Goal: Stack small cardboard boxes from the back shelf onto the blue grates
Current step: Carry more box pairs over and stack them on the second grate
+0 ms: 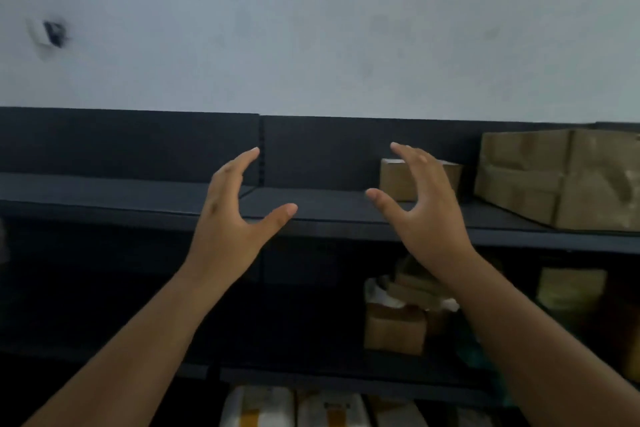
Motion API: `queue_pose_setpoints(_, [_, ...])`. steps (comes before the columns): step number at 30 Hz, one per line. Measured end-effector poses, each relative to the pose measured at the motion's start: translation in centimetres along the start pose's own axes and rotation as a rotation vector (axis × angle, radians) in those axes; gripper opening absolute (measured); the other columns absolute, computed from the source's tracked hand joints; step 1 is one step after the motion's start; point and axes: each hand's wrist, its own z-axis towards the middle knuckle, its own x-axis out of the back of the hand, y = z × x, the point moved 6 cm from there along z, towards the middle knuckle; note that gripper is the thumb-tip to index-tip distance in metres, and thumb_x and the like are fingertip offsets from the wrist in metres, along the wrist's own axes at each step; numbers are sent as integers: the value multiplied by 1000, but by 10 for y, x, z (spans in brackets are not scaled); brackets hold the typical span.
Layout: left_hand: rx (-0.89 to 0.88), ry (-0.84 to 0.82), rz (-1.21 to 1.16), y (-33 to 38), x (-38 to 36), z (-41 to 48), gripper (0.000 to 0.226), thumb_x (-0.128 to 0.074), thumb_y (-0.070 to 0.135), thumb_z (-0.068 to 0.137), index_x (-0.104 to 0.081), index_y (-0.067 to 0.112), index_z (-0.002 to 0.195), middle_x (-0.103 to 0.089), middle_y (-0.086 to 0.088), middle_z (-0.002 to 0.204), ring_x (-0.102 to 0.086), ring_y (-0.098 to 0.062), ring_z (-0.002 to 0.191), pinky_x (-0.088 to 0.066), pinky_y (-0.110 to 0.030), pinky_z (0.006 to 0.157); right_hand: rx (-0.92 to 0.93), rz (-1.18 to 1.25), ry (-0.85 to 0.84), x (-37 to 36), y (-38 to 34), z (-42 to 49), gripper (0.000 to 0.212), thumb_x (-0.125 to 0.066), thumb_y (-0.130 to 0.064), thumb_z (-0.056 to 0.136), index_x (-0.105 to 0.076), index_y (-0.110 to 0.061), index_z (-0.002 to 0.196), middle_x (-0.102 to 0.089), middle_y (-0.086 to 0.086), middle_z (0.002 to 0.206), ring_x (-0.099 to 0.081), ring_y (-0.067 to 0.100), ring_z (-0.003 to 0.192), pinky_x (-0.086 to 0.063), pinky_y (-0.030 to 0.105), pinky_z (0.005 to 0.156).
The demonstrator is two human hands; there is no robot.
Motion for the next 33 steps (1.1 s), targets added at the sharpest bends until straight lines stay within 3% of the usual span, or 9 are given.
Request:
queue_pose_setpoints(2, [42,-35,-56,10,-51,16,77,-71,55,76,-29,55,142,-27,31,144,-37,-5,134,-34,-27,101,-51,-18,1,33,47,11,65,-62,-50,85,-37,-32,143,-38,-5,146,-31,10,137,-30,33,112])
queue_pose_setpoints(8, [125,-198,-70,17,-186,66,82,-75,55,75,-26,57,141,-23,7,155,-41,-17,132,-42,-33,100,-191,-87,-102,69,182,53,70,-63,-48,86,-31,-31,146,-28,-3,153,-24,13,140,-21,25,105])
queue_pose_setpoints(13, [205,-311,37,-6,-261,114,95,-80,52,71,-21,51,145,-18,-1,158,-37,-26,137,-39,-48,110,-325,-7,-208,30,258,94,78,-68,-44,84,-23,-35,148,-24,2,155,-30,22,139,-30,34,104])
queue_pose_setpoints(17, [314,-374,68,-29,-311,145,104,-83,47,70,-16,47,148,-22,-8,156,-38,-30,135,-37,-42,105,-422,22,-298,-16,294,118,84,-71,-43,81,-20,-36,148,-32,11,151,-41,28,131,-37,34,99])
queue_pose_setpoints(22, [433,-473,44,-59,-343,161,118,-89,31,63,-9,44,150,-39,-8,145,-49,-29,122,-47,-46,101,-450,-11,-426,-45,311,129,88,-74,-34,81,-19,-33,149,-42,11,145,-50,29,123,-44,33,95])
queue_pose_setpoints(26, [420,-367,25,-58,-333,165,100,-87,25,67,-27,43,144,-45,-7,135,-51,-26,115,-51,-42,92,-416,-34,-341,-34,306,128,68,-72,-31,82,-32,-36,137,-52,12,128,-57,25,103,-49,33,83])
queue_pose_setpoints(28, [397,-282,-33,-51,-320,161,83,-84,19,69,-38,46,133,-42,-5,128,-53,-24,105,-58,-43,81,-371,-31,-321,-24,294,124,64,-71,-31,83,-34,-37,135,-50,12,124,-54,21,96,-46,29,77])
queue_pose_setpoints(30, [330,-202,-66,-38,-302,152,72,-81,14,73,-44,45,127,-40,-4,123,-52,-18,99,-58,-35,72,-310,-5,-285,-13,274,118,64,-71,-32,83,-34,-37,136,-46,11,124,-51,18,92,-42,25,76])
queue_pose_setpoints(33, [248,-62,-99,-16,-262,134,70,-81,13,74,-46,48,124,-41,-1,125,-49,-8,100,-55,-37,84,-188,77,-208,2,231,108,63,-70,-30,84,-34,-40,135,-39,7,124,-48,11,91,-38,16,75])
